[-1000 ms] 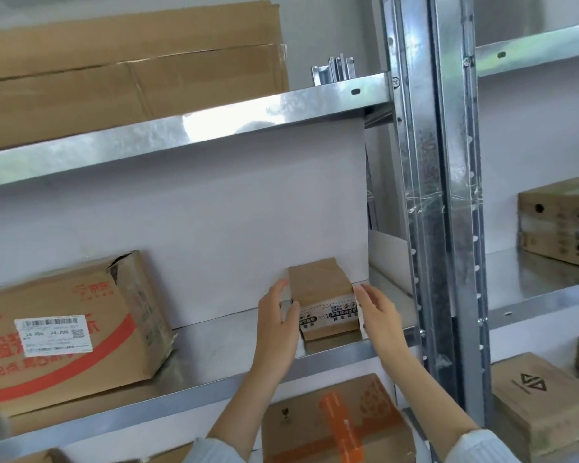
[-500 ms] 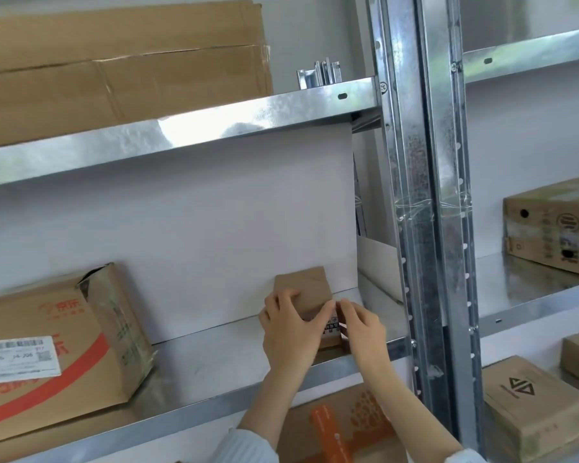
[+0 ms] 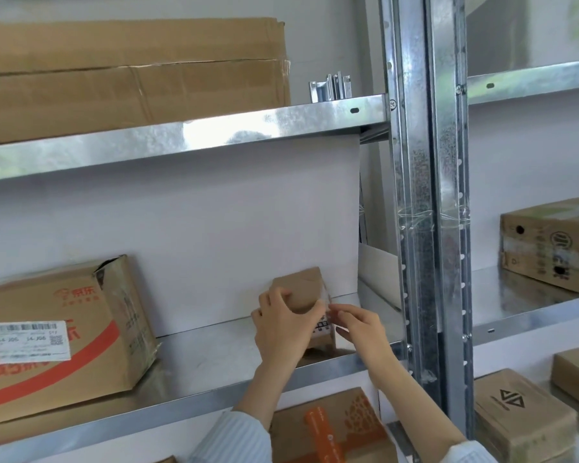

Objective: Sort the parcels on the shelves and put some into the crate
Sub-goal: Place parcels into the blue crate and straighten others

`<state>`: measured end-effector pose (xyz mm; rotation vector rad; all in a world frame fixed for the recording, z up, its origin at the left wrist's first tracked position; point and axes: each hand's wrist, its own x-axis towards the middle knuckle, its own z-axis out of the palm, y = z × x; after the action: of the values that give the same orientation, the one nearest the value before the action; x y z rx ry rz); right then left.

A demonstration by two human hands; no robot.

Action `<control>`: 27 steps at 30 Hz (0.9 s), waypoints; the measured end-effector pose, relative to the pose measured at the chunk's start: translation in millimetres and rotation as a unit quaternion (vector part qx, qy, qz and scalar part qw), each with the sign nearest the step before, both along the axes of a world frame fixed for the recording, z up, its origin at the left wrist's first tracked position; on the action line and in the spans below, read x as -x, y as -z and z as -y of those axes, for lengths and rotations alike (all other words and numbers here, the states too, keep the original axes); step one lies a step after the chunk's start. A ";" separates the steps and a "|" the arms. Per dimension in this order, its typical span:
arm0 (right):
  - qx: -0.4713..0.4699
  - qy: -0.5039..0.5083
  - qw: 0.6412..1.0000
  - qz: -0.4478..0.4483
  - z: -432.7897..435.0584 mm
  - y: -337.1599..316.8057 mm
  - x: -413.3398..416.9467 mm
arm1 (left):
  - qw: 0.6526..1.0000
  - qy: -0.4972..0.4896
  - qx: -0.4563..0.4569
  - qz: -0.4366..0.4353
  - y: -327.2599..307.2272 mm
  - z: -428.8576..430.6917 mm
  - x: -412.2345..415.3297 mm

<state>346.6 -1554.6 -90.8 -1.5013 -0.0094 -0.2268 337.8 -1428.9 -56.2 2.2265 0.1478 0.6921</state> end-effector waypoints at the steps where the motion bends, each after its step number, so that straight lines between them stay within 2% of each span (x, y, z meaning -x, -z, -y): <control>1: 0.006 0.004 1.000 0.001 -0.4 -0.1 0.1 | 0.999 0.001 0.040 -0.002 -2.0 -5.1 1.8; 4: 0.001 0.014 1.000 -0.012 -4.2 -0.7 -1.0 | 0.978 0.030 0.206 0.002 -5.6 -23.8 2.7; 6: -0.003 0.010 1.000 -0.015 -9.1 -2.2 -2.2 | 0.942 0.066 0.327 -0.024 -10.7 -33.8 7.4; 8: -0.025 -0.015 0.999 -0.023 -16.7 -5.4 -1.4 | 0.903 0.102 0.410 -0.081 -16.3 -42.1 14.1; 11: -0.018 -0.039 0.999 -0.021 -26.6 -9.9 -1.5 | 0.853 0.154 0.482 -0.127 -21.2 -56.6 19.0; 15: -0.001 -0.041 0.999 -0.002 -31.6 -14.3 -8.3 | 0.827 0.163 0.516 -0.150 -26.5 -79.8 21.8; 20: -0.001 -0.042 0.998 0.046 -41.6 -15.7 -12.7 | 0.824 0.167 0.517 -0.162 -28.8 -100.7 19.9; 24: -0.007 -0.018 0.997 0.074 -47.5 -16.6 -16.6 | 0.885 0.115 0.423 -0.159 -19.2 -107.1 12.9; 27: -0.007 -0.001 0.997 0.083 -48.4 -17.9 -21.3 | 0.893 0.111 0.420 -0.114 -14.6 -102.3 8.9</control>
<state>367.9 -1506.2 -72.9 -1.4648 -0.1419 -0.3474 329.0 -1326.7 -41.7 1.4384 0.2501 0.1654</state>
